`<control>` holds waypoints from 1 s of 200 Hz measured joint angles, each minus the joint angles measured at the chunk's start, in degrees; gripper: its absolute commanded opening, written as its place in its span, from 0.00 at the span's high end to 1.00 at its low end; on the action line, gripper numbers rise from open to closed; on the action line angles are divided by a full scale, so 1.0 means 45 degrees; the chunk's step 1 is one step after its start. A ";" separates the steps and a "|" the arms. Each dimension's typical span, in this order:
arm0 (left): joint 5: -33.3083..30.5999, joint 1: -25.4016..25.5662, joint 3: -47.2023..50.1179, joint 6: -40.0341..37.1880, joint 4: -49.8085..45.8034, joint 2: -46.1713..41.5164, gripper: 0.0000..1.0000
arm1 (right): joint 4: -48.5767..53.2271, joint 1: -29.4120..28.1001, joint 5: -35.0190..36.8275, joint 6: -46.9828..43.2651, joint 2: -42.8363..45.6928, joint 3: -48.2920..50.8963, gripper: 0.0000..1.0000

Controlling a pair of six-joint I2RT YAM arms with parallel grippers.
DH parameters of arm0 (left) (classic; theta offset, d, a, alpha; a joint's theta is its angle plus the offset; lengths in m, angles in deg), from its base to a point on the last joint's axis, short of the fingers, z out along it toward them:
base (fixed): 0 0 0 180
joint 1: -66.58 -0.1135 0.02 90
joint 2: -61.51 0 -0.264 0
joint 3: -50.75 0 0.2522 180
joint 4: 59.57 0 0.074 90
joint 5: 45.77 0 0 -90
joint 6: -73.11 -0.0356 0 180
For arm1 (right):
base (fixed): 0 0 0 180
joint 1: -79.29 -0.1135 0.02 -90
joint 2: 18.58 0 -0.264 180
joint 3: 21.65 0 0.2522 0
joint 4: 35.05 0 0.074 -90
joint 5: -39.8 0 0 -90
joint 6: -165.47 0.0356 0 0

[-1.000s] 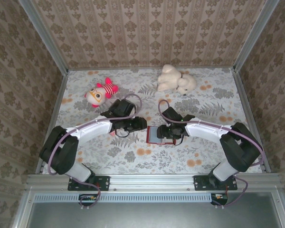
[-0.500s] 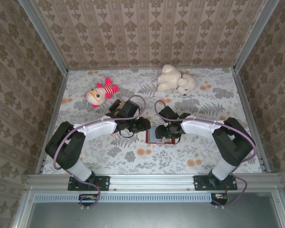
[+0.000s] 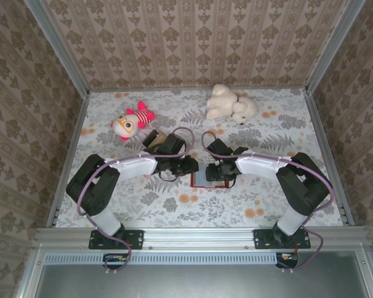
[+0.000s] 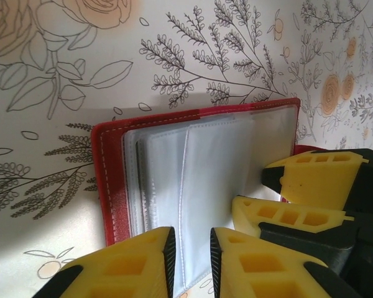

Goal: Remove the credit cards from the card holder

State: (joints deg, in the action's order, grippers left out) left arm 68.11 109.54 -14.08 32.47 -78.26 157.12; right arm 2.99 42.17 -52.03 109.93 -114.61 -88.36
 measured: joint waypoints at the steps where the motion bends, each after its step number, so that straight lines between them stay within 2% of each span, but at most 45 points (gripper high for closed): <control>1: 0.0005 0.0005 0.0000 0.0000 0.0005 0.0005 0.78 | -0.0005 0.0005 0.0000 0.0000 0.0000 0.0000 0.52; 41: 0.0151 0.0117 -0.0277 -0.0049 -0.0146 0.0408 0.80 | 0.0029 0.0005 0.0087 0.0000 0.0000 0.0015 0.53; 118: 0.0486 0.0355 -0.0636 -0.0068 -0.0136 0.1307 0.73 | -0.0248 0.0053 0.0019 -0.0005 0.0160 0.0248 0.54; 200: 0.0821 0.0355 -0.0772 -0.0058 0.0359 0.1515 0.75 | -0.0855 0.0291 -0.0515 -0.0005 0.0602 0.0777 0.54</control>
State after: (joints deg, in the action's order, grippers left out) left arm 71.80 111.13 -17.55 32.21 -76.64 163.94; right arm -0.86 43.48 -54.34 109.90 -111.90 -84.86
